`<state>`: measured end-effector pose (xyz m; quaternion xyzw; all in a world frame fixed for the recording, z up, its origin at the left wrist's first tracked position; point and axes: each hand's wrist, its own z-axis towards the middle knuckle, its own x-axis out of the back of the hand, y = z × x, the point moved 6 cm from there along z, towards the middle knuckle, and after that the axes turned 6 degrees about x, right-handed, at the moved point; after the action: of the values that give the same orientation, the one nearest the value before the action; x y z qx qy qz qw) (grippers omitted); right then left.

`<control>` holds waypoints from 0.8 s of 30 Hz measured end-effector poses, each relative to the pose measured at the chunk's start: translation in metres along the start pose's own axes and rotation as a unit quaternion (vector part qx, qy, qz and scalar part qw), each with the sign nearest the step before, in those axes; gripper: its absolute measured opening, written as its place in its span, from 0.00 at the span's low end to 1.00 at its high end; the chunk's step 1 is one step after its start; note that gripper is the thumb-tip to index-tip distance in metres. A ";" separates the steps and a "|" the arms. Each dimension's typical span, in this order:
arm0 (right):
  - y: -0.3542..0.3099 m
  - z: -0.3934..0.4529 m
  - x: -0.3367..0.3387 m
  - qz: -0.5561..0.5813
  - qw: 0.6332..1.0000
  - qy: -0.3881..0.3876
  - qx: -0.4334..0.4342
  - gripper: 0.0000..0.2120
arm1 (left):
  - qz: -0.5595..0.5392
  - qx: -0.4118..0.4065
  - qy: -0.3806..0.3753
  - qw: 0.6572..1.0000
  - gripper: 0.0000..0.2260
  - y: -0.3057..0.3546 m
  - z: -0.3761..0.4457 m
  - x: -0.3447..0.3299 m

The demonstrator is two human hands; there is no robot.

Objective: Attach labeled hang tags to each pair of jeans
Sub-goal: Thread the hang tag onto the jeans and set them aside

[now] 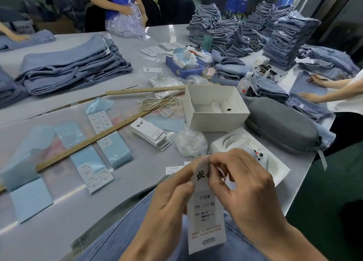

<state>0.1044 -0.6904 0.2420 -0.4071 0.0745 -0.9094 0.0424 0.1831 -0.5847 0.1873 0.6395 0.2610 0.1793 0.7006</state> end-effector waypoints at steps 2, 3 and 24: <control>0.000 -0.001 0.004 0.011 1.000 0.009 -0.010 0.02 | -0.007 0.023 -0.032 0.999 0.22 -0.001 -0.002 0.003; -0.001 -0.002 0.006 0.019 1.000 0.012 -0.012 0.02 | -0.004 0.029 -0.037 0.999 0.24 -0.001 -0.003 0.005; -0.017 -0.011 0.026 0.239 0.960 -0.003 -0.148 0.06 | 0.097 -0.044 0.006 0.994 0.18 0.016 -0.036 0.001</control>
<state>0.0785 -0.6758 0.2568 -0.3816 0.3037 -0.8502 0.1982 0.1638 -0.5535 0.2017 0.6292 0.1937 0.2617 0.7058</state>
